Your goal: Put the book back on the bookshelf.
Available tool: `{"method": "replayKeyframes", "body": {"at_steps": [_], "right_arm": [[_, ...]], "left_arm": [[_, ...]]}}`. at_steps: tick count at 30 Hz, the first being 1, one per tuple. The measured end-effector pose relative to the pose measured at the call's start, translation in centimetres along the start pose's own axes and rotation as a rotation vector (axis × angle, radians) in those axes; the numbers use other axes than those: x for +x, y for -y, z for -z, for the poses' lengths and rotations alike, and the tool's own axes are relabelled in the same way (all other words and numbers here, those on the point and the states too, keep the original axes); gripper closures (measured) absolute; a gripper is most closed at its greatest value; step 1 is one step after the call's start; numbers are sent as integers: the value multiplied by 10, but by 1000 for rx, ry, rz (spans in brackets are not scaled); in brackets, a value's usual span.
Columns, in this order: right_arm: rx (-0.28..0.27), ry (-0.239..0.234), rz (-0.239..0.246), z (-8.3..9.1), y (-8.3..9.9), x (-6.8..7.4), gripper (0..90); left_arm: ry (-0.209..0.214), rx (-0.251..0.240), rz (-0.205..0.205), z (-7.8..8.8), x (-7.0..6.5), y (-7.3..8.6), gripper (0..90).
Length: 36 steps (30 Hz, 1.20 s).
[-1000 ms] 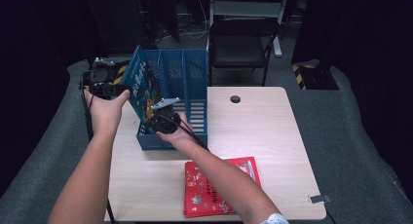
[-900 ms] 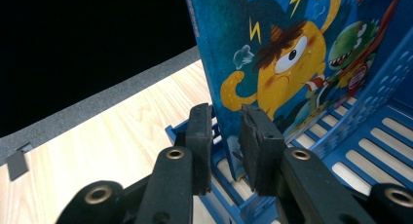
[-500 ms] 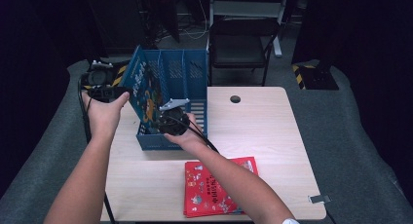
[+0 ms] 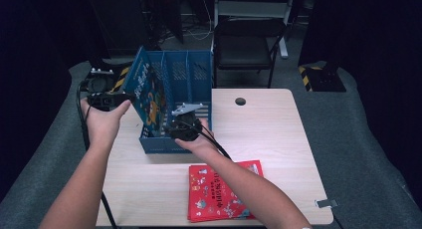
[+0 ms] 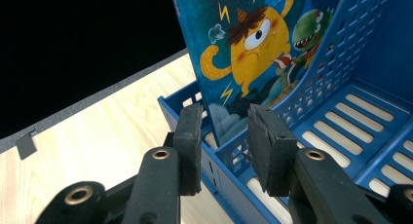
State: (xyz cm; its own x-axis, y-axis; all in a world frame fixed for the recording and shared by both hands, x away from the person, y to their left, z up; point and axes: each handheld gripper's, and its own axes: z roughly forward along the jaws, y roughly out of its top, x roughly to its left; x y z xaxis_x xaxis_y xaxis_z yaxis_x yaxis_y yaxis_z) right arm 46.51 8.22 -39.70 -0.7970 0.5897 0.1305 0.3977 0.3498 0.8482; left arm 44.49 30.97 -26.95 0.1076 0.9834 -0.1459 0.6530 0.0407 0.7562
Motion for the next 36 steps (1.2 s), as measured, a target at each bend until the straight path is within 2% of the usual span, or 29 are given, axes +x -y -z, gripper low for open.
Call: {"method": "replayKeyframes", "body": {"at_steps": [3,14,20,27,31,36], "right_arm": [[-7,1,-7,5,1,-1,654],[-7,11,-18,24,15,-6,637],[-6,27,-17,36,24,-7,631],[-7,36,-6,46,38,-10,630],[-5,46,-6,52,47,-11,629],[-5,65,5,60,57,-10,629]], "left_arm": [[5,-9,8,2,2,3,507],[26,-5,-7,4,5,18,484],[44,3,-36,1,6,34,480],[99,21,-48,-8,5,58,477],[119,37,-69,-14,2,70,466],[144,41,-96,-20,-9,82,456]]}}
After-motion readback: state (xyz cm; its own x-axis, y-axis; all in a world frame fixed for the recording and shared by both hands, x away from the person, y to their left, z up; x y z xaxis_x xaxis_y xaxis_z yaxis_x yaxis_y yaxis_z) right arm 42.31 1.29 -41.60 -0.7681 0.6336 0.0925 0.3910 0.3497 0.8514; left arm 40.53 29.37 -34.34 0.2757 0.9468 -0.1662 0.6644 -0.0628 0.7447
